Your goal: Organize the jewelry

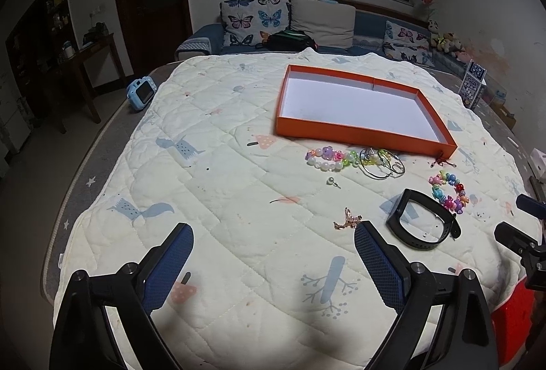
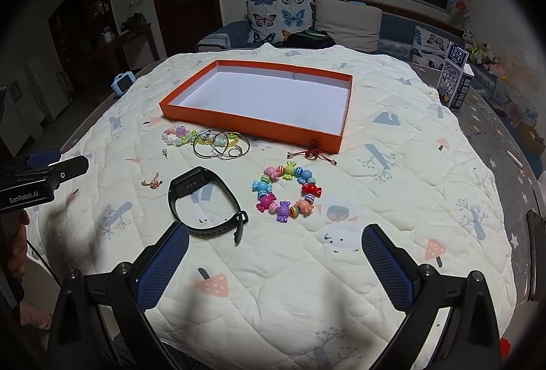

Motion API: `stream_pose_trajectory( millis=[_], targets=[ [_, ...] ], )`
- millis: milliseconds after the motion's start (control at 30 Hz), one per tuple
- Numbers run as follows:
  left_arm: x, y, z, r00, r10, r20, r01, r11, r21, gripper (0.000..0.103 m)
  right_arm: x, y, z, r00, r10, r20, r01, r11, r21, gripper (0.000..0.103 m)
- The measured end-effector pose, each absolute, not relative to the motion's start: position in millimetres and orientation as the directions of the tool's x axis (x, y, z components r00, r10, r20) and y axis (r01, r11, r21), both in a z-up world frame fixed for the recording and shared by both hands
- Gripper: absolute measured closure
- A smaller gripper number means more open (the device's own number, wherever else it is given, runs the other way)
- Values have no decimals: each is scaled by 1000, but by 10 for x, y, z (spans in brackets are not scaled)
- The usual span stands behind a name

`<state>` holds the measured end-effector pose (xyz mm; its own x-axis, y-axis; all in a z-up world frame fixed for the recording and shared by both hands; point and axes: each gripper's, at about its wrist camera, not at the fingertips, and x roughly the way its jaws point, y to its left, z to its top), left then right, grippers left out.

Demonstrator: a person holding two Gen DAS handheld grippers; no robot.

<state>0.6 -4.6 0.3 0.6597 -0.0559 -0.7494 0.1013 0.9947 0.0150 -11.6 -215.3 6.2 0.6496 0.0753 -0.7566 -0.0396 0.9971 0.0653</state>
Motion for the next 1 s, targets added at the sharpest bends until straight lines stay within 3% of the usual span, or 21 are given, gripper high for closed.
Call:
stream_pose_trajectory(
  millis=[1000],
  targets=[
    [143, -94, -35, 662, -57, -747, 113, 993, 24, 4, -7, -2060, -9, 622, 133, -772, -109, 991, 82, 1]
  ],
)
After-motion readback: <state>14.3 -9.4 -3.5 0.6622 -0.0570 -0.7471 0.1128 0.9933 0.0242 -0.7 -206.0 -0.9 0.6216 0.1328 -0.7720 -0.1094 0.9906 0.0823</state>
